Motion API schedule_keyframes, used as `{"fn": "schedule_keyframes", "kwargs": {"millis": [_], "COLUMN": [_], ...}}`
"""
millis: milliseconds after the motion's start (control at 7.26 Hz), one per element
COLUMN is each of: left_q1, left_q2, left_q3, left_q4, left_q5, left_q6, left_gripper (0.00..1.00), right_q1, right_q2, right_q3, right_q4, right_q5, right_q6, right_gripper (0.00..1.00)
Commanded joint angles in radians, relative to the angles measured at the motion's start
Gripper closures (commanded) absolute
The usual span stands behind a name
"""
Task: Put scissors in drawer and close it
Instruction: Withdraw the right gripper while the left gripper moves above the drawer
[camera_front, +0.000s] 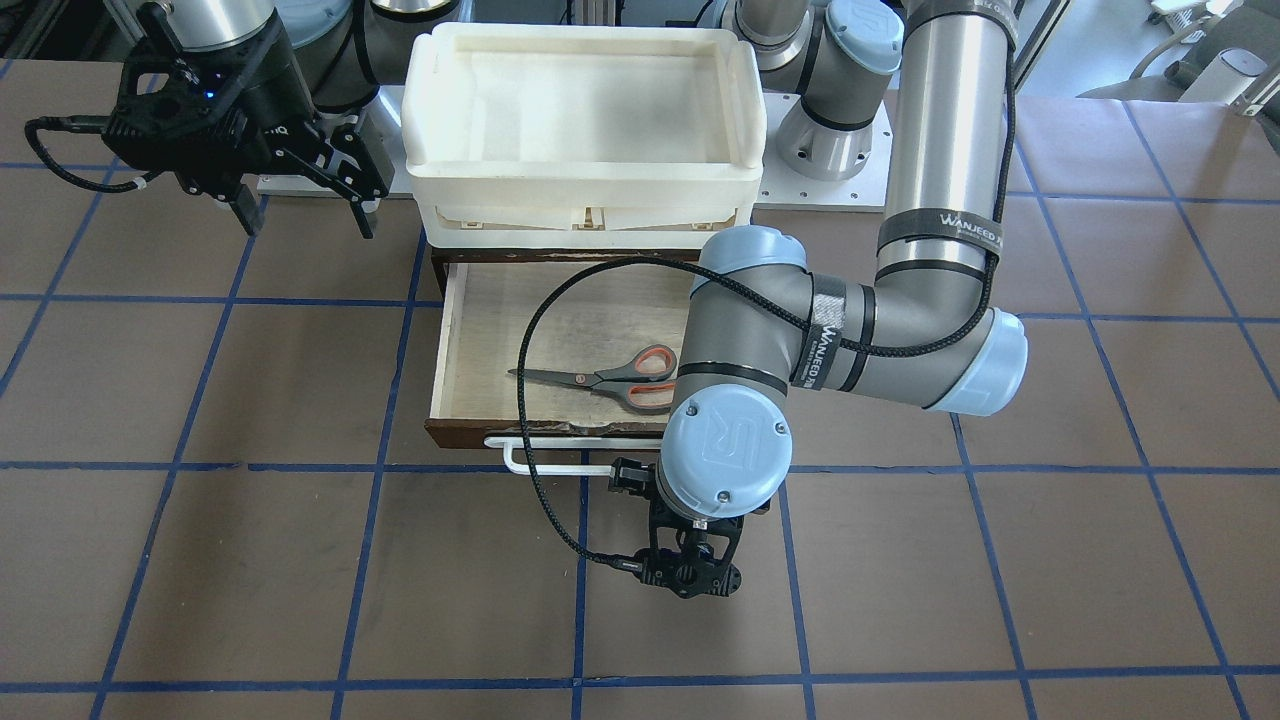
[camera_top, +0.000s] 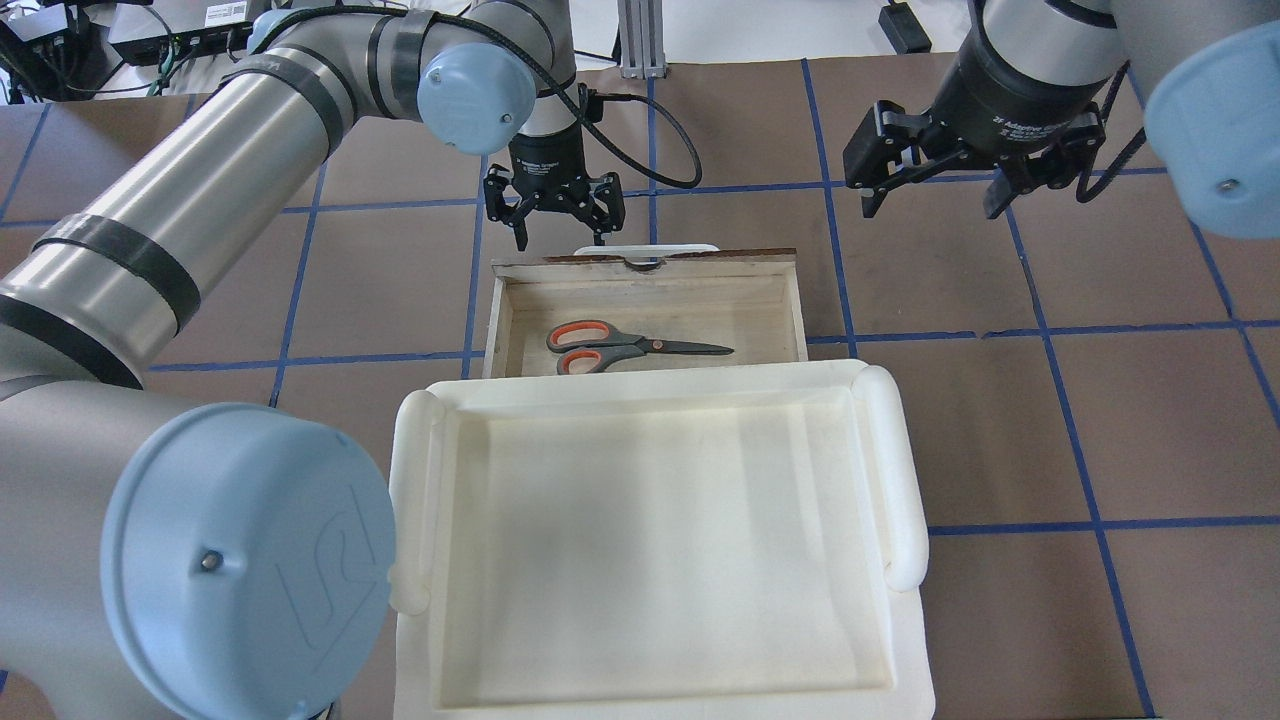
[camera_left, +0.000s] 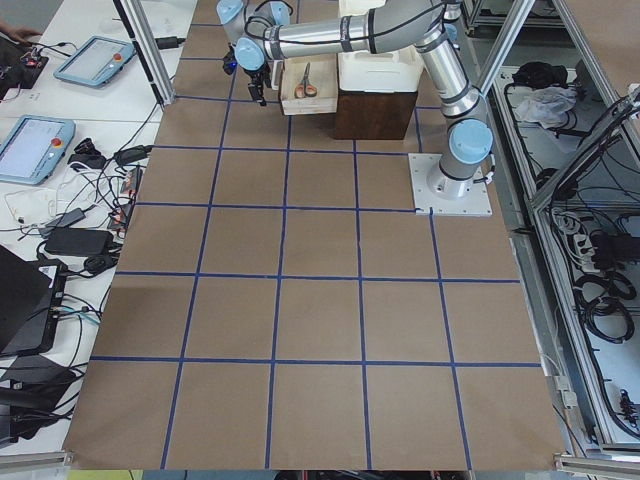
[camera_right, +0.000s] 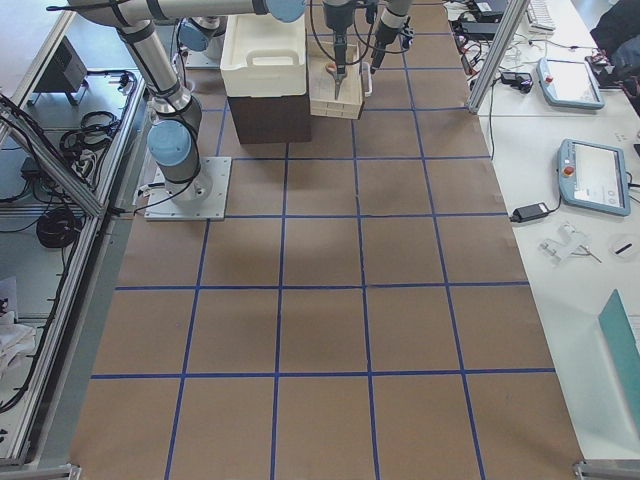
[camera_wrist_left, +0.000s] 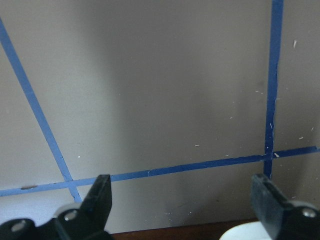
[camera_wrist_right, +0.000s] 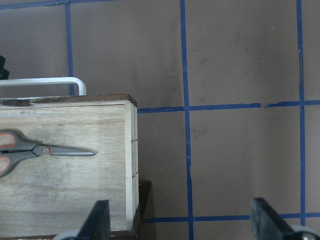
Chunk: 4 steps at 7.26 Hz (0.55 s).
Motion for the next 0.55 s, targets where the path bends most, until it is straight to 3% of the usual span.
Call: {"fn": "schedule_keyframes", "kwargs": {"millis": [0,413], "left_q1": [-0.001,0.001], "left_q2": [0.011,0.034], "left_q3": [-0.003,-0.014], "left_q4": [-0.025,-0.047], "left_q5": [0.000,0.000], "left_q6": [0.000,0.000], "left_gripper": [0.00,0.00], "right_q1": [0.000,0.000], "right_q2": [0.000,0.000], "right_q3": [0.000,0.000], "right_q4": [0.000,0.000], "right_q5": [-0.001,0.001], "right_q6": [0.001,0.001], "right_gripper": [0.00,0.00]}}
